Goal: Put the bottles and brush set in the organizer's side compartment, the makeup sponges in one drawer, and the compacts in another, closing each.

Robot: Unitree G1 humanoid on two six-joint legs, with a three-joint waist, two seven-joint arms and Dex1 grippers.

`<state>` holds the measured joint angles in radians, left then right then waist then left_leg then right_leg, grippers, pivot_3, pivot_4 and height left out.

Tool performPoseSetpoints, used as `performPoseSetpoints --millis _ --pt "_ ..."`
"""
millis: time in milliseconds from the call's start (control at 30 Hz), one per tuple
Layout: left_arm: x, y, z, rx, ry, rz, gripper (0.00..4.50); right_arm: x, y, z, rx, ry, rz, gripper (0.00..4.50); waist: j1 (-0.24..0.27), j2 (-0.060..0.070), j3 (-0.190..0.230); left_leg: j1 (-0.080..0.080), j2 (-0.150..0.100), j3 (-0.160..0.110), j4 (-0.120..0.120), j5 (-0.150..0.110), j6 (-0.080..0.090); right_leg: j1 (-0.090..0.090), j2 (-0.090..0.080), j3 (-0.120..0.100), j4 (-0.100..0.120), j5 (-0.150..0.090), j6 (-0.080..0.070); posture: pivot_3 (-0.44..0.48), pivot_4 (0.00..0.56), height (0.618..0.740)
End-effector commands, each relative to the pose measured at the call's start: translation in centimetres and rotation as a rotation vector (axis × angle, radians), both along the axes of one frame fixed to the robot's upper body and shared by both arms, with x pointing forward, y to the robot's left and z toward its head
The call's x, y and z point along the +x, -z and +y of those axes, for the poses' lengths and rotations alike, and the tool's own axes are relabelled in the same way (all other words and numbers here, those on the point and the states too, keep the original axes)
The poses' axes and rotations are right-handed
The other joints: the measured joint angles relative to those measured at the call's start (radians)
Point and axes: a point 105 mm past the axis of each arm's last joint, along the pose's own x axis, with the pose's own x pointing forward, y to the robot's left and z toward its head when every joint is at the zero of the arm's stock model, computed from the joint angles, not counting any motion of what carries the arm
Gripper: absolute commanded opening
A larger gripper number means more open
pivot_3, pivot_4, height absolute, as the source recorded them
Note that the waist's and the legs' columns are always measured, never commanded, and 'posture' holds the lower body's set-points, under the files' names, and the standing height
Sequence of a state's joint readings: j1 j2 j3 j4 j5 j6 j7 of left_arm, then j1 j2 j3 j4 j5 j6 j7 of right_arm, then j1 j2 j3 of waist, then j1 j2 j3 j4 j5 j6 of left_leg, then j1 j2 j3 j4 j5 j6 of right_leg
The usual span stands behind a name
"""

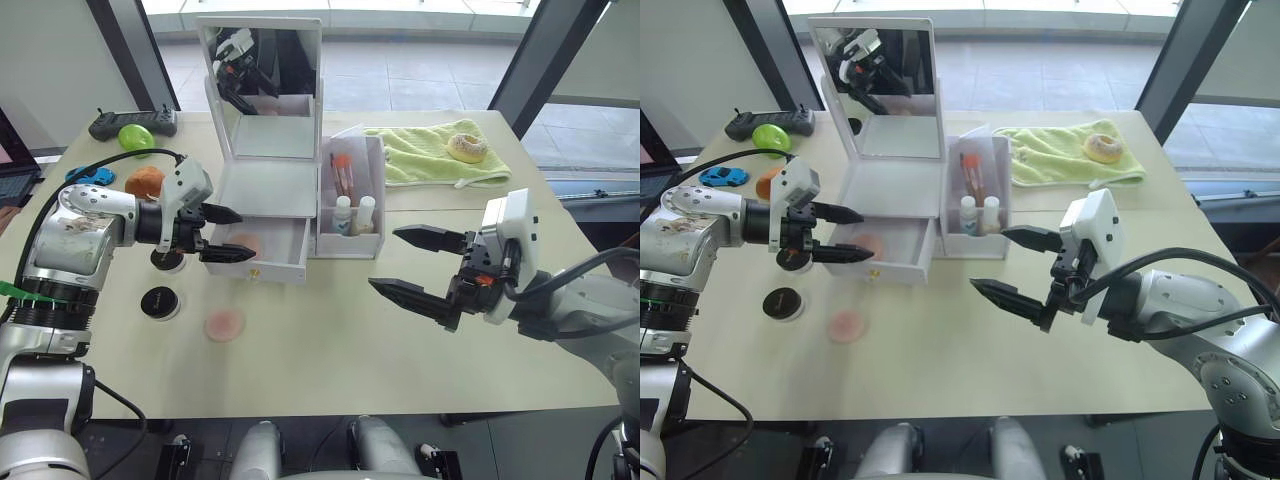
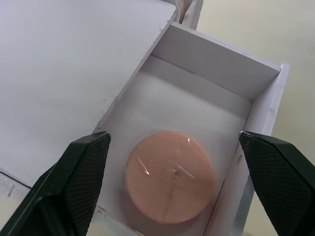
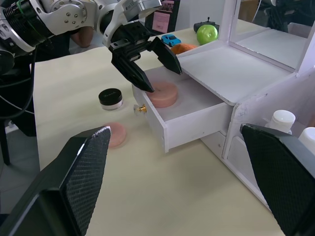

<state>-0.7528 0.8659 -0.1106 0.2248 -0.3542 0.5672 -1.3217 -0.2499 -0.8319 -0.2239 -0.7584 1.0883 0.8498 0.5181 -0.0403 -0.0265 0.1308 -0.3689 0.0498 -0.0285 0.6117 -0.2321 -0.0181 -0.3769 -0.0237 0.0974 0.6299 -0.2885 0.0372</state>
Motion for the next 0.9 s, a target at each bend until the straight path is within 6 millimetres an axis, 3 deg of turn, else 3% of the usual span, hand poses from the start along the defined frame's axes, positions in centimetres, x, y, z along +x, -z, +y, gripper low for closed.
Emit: performPoseSetpoints --millis 33,200,267,433,600,733,833,900 --pt "-1.0 -3.5 -0.2 -0.105 0.037 -0.052 4.49 -0.5 -1.2 -0.3 0.007 -0.001 -0.067 4.5 0.0 0.0 0.0 0.0 0.0 0.0 0.0 0.0 0.0 0.0 0.0 0.0 0.0 0.0 0.0 0.0 0.15 0.74" --pt "-3.0 -4.5 2.2 -0.219 -0.008 -0.028 4.49 0.0 -0.6 -3.4 -0.013 0.118 -0.039 4.5 -0.001 0.0 0.0 0.0 0.0 0.0 0.0 0.0 0.0 0.001 0.0 0.0 0.0 0.0 0.0 0.0 0.15 0.74" --pt "-3.2 -3.9 4.3 -0.21 -0.087 -0.043 4.49 0.2 0.2 -5.3 -0.044 0.193 -0.011 4.5 -0.001 0.0 0.0 0.001 0.0 0.0 0.0 0.0 0.0 0.003 0.0 0.0 0.0 0.0 0.0 0.0 0.15 0.74" --pt "-4.3 -1.2 11.2 -0.091 -0.345 -0.074 4.49 -0.7 1.8 -10.0 -0.077 0.345 0.057 4.5 -0.001 0.0 0.0 0.004 0.001 0.0 -0.002 0.0 0.0 0.004 -0.001 0.0 0.0 -0.001 0.0 0.0 0.15 0.74" --pt "-7.2 2.8 20.0 0.076 -0.648 -0.09 4.49 -2.6 2.8 -15.8 -0.048 0.517 0.096 4.5 0.002 -0.002 0.001 0.008 0.001 0.002 -0.004 0.0 0.0 0.006 -0.003 0.0 -0.001 -0.002 -0.002 0.0 0.15 0.74" --pt "-8.6 3.5 24.9 0.092 -0.863 -0.148 4.49 -4.5 3.6 -19.2 -0.039 0.605 0.118 4.5 0.008 -0.005 0.001 0.009 0.001 0.003 -0.005 0.0 -0.001 0.006 -0.004 -0.001 -0.002 -0.006 -0.007 0.0 0.15 0.74" --pt "-10.8 2.9 29.6 0.093 -1.117 -0.219 4.49 -7.2 4.7 -24.3 -0.003 0.763 0.165 4.5 0.013 -0.008 0.001 0.009 0.001 0.004 -0.006 0.0 -0.001 0.005 -0.005 -0.001 -0.002 -0.006 -0.007 0.0 0.15 0.74" --pt "-11.2 2.5 30.3 0.082 -1.148 -0.24 4.49 -8.3 5.3 -25.9 -0.01 0.81 0.176 4.5 0.014 -0.011 0.001 0.01 0.002 0.004 -0.007 -0.001 -0.001 0.005 -0.005 -0.002 -0.002 -0.005 -0.004 0.0 0.15 0.74"
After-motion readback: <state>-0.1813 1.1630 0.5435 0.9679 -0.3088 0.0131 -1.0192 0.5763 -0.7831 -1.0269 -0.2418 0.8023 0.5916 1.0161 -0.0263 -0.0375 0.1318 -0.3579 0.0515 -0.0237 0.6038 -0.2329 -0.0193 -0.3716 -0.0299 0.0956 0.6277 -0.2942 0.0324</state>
